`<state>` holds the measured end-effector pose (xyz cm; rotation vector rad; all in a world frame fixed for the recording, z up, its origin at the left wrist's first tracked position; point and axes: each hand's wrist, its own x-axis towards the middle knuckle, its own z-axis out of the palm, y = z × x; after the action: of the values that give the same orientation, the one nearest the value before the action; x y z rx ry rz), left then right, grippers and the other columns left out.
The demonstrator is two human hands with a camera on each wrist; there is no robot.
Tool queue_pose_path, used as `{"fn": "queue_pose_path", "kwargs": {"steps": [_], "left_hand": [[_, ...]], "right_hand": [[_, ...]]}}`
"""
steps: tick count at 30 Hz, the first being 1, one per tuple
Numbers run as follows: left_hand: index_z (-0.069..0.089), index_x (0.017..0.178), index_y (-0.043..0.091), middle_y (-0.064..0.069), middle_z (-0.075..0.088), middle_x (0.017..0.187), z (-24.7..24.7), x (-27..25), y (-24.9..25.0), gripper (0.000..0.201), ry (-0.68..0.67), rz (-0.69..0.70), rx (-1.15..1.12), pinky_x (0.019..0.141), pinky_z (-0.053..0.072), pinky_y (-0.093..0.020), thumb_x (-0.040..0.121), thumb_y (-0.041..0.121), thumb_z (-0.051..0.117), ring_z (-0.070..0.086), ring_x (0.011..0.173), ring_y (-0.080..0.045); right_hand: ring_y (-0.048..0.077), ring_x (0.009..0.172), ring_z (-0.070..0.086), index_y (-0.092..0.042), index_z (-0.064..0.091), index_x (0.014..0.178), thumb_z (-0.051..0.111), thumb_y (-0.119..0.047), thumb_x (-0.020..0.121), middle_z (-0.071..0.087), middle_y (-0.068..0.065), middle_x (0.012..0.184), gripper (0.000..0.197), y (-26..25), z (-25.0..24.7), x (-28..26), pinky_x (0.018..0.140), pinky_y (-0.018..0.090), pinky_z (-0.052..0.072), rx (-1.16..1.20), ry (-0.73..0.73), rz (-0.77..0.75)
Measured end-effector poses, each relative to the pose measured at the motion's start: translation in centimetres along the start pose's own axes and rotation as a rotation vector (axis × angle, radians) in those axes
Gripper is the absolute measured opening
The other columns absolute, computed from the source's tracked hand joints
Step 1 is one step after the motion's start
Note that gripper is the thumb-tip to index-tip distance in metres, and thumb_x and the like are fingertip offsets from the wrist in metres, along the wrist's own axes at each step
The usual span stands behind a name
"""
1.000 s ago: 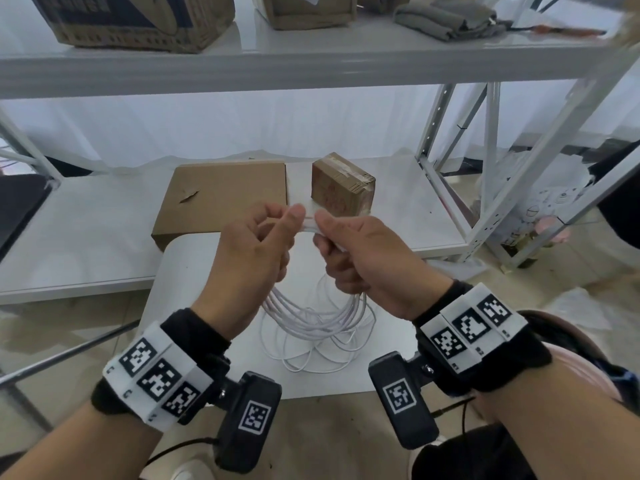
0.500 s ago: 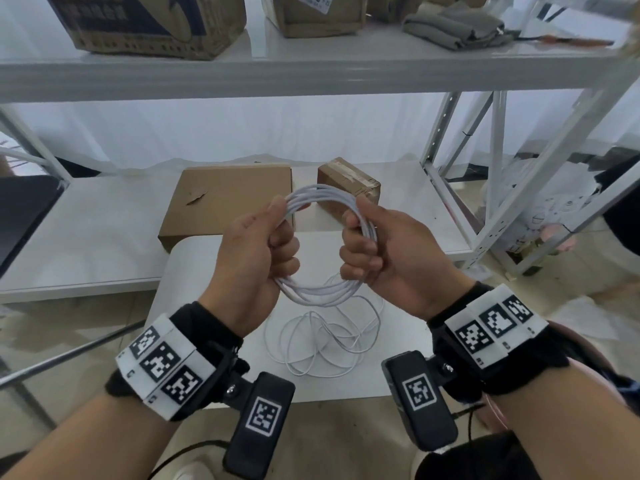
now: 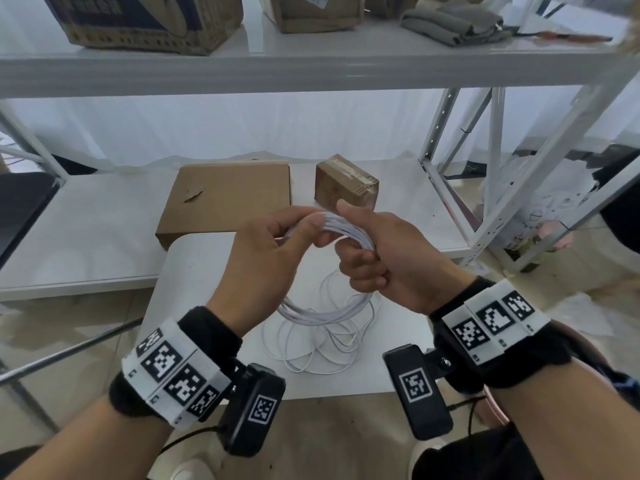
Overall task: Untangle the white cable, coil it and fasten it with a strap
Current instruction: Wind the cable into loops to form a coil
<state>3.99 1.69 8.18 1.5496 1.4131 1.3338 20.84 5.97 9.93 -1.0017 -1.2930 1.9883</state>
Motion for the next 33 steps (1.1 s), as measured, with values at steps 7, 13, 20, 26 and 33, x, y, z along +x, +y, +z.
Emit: {"fn": "queue_pose_path", "kwargs": {"steps": [7,13,20,26,33], "left_hand": [[0.069,0.109,0.007,0.003,0.039,0.061,-0.2,-0.2,-0.4,0.040,-0.102,-0.341,-0.658,0.055,0.042,-0.022,0.090,0.040,0.055,0.039,0.055,-0.012],[0.068,0.087,0.006,0.007,0.023,0.055,-0.3,0.6,0.0,0.043,-0.013,-0.427,-0.884,0.043,0.017,-0.019,0.104,0.036,0.042,0.019,0.044,-0.005],[0.042,0.069,0.018,0.008,0.021,0.053,0.6,0.8,0.3,0.039,0.088,-0.347,-0.517,0.038,0.016,-0.020,0.106,0.030,0.042,0.015,0.042,-0.007],[0.039,0.069,0.018,0.008,0.023,0.053,0.9,0.6,0.8,0.041,0.049,-0.192,-0.232,0.043,0.017,-0.024,0.107,0.033,0.042,0.018,0.045,-0.010],[0.070,0.100,0.007,-0.006,0.068,0.082,0.2,0.5,-1.0,0.031,0.017,-0.541,-0.763,0.074,0.054,-0.027,0.103,0.024,0.045,0.063,0.076,-0.016]], "right_hand": [[0.006,0.041,0.014,-0.015,0.045,0.071,0.043,-0.039,0.105,0.020,-0.006,0.052,0.041,0.0,-0.2,0.3,0.038,0.020,0.012,0.218,0.201,-0.164],[0.008,0.041,0.022,-0.011,0.051,0.075,0.043,-0.036,0.104,0.026,-0.004,0.052,0.039,-0.2,-0.3,0.0,0.041,0.021,0.025,0.298,0.120,-0.120],[0.008,0.039,0.019,-0.003,0.063,0.093,0.040,-0.043,0.103,0.022,-0.004,0.051,0.047,-0.9,-0.7,-0.1,0.043,0.023,0.024,0.190,0.006,-0.040],[0.007,0.041,0.016,-0.012,0.050,0.076,0.041,-0.042,0.104,0.022,-0.007,0.051,0.042,-0.9,-0.5,-0.2,0.042,0.022,0.017,0.144,0.084,-0.080],[0.004,0.036,0.016,-0.021,0.039,0.070,0.036,-0.048,0.104,0.021,-0.009,0.047,0.044,-1.2,0.0,0.5,0.034,0.018,0.015,0.492,0.142,-0.224]]}}
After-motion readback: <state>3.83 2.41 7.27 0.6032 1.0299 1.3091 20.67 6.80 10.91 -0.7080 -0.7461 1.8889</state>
